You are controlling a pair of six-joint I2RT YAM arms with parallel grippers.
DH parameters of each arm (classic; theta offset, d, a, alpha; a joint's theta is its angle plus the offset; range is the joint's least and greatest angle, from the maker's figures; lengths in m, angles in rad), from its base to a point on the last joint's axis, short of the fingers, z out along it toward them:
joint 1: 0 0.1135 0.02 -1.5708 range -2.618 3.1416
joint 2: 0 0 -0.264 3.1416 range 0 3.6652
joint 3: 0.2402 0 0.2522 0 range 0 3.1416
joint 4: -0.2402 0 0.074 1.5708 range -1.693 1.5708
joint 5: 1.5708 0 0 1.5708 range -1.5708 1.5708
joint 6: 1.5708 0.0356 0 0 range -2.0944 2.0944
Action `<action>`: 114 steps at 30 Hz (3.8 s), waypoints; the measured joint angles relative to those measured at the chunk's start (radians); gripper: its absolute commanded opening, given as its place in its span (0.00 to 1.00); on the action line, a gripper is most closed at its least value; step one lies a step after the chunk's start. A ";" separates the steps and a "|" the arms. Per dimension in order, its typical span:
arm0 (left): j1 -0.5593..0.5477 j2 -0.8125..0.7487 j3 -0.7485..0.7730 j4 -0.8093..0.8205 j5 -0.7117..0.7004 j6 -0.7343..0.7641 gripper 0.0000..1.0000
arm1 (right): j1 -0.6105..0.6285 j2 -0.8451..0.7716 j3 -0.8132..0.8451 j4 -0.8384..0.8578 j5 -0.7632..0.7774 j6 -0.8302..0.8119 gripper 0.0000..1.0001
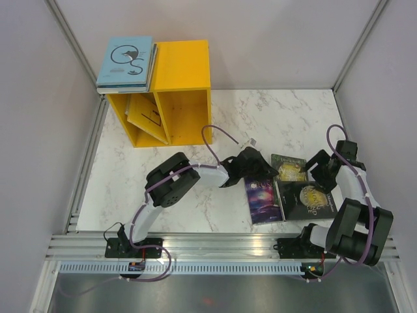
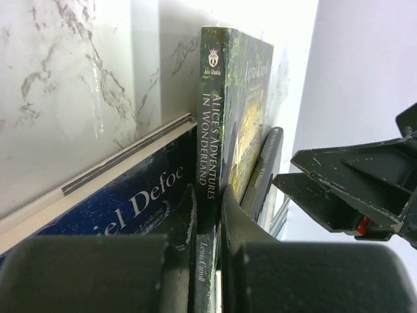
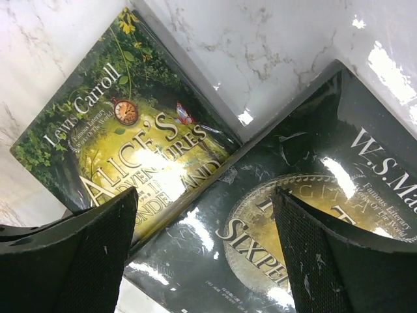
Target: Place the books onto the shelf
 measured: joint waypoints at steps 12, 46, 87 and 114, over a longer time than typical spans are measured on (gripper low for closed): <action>0.031 -0.400 -0.442 -0.017 -0.098 -0.014 0.02 | 0.061 -0.033 -0.027 0.117 -0.164 0.058 0.91; 0.045 -1.185 -1.050 -0.307 -0.205 -0.010 0.13 | 0.931 0.209 -0.099 0.547 -0.169 0.481 0.67; 0.057 -0.993 -1.120 0.014 -0.111 -0.116 0.03 | 1.000 0.278 -0.111 0.788 -0.092 0.525 0.25; 0.256 -1.559 -0.902 -0.760 -0.394 0.233 0.02 | 1.062 0.143 0.196 0.303 -0.258 0.464 0.60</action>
